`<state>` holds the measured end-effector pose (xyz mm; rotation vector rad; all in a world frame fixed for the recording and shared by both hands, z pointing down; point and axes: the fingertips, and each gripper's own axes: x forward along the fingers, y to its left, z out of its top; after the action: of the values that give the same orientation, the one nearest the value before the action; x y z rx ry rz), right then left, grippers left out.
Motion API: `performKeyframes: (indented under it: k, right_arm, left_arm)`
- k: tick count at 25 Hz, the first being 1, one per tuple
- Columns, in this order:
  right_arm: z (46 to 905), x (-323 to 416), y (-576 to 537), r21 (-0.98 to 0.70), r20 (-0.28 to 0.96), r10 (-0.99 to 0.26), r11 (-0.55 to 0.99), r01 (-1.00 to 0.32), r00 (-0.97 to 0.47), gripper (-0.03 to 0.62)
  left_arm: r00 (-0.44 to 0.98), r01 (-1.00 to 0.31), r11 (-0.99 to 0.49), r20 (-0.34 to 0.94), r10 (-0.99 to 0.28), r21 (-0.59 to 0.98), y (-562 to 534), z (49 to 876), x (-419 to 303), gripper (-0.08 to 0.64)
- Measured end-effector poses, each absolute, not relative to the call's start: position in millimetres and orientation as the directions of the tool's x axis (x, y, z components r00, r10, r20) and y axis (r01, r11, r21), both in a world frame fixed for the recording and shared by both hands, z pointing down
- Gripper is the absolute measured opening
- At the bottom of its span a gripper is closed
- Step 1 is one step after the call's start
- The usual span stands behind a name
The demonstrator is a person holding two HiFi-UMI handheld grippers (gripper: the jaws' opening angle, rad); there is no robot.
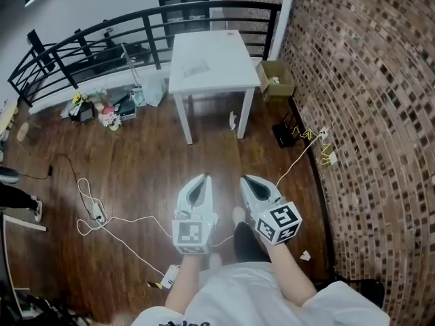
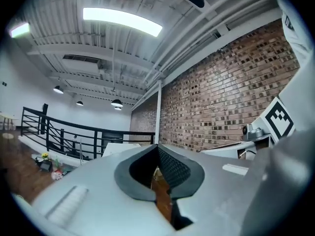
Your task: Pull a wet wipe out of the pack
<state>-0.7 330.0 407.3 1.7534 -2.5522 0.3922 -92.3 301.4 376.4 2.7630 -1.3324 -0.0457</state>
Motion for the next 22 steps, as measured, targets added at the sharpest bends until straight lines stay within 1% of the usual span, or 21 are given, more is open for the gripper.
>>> performKeyframes:
  k: [3,5,10,15,19,22]
  right_arm:
    - [404.4,25.9,260.8,-0.212,0.126,-0.912,0.36,-0.909,-0.391,-0.008]
    - [392.6,45.7,213.3,-0.223,0.092,-0.909,0.38,-0.898,-0.407,-0.008]
    - [354.7,96.0,110.0,-0.173,0.003,-0.896,0.438,-0.882,-0.445,-0.008]
    - [368.4,117.3,31.9,-0.181,0.015,-0.878,0.468,-0.865,-0.478,-0.008]
    - [373.9,114.0,-34.5,-0.1,0.037,-0.869,0.488,-0.867,-0.493,-0.008]
    - [384.9,108.4,-92.6,-0.079,0.039,-0.867,0.493,-0.866,-0.497,-0.008]
  left_arm:
    - [0.593,-0.804,-0.592,0.023,-0.805,0.047,237.9,382.5,-70.3,0.015]
    - [0.587,-0.809,-0.587,0.024,-0.809,0.024,196.3,371.8,-51.1,0.015]
    - [0.548,-0.836,-0.549,-0.045,-0.835,0.007,104.0,338.0,-12.7,0.015]
    - [0.503,-0.864,-0.503,-0.015,-0.864,0.002,35.8,355.0,5.2,0.015]
    - [0.47,-0.883,-0.47,-0.007,-0.883,0.016,-32.5,365.3,1.5,0.015]
    - [0.477,-0.877,-0.478,-0.034,-0.878,0.037,-94.1,371.0,-1.2,0.015]
